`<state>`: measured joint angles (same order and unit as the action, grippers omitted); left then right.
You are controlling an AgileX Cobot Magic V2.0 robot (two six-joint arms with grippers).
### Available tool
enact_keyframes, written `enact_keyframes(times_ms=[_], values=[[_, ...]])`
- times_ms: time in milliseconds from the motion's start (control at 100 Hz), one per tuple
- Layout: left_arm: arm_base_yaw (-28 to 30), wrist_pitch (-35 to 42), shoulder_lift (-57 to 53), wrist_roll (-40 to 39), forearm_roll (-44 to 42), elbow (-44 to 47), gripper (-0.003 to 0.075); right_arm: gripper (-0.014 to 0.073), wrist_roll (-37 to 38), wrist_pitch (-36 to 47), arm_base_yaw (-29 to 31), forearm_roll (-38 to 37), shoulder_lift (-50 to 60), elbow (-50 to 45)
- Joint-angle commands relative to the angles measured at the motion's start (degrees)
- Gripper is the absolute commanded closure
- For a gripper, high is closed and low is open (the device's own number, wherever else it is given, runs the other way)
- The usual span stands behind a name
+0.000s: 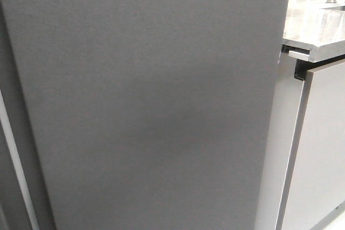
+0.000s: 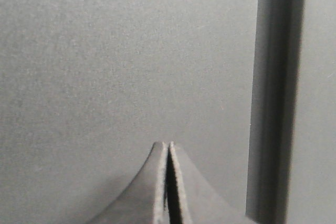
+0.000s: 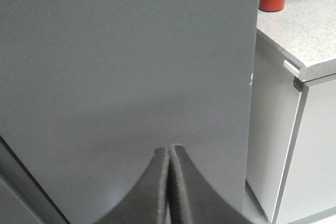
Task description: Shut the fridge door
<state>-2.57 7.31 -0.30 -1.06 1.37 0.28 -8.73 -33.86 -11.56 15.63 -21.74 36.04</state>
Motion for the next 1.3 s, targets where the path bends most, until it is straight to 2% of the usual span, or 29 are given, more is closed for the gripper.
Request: enact_keyframes(times_ms=[0,220,360,540,709,849,1069,1289], values=[[-0.2,4.1,-1.2,-0.3,0.4,2.0,0.0740,0.0638,-0.1,4.7,0.3,0.1,-0.3,1.3],[-0.2,4.1,-1.2,-0.3,0.4,2.0,0.0740,0.0638,-0.1,5.7,0.3,0.1,-0.3,1.3],[-0.2,4.1,-1.2,-0.3,0.4,2.0,0.0740,0.0638,-0.1,11.7,1.5,0.1,1.2,-0.8],[-0.2,4.1,-1.2,-0.3,0.4,2.0,0.0740,0.0638,-0.1,22.7,7.3,0.1,6.9,-10.8],[-0.2,4.1,-1.2,-0.3,0.4,2.0,0.0740,0.0638,-0.1,25.6,14.7,0.1,13.6,-21.3],[-0.2,4.1,-1.2,-0.3,0.4,2.0,0.0740,0.0638,-0.1,29.1,18.5,0.1,19.0,-29.3],[-0.2,4.1,-1.2,-0.3,0.4,2.0,0.0740,0.0638,-0.1,36.6,19.1,0.1,23.4,-38.3],[-0.2,4.1,-1.2,-0.3,0.4,2.0,0.0740,0.0638,-0.1,35.2,19.1,0.2,23.4,-38.2]])
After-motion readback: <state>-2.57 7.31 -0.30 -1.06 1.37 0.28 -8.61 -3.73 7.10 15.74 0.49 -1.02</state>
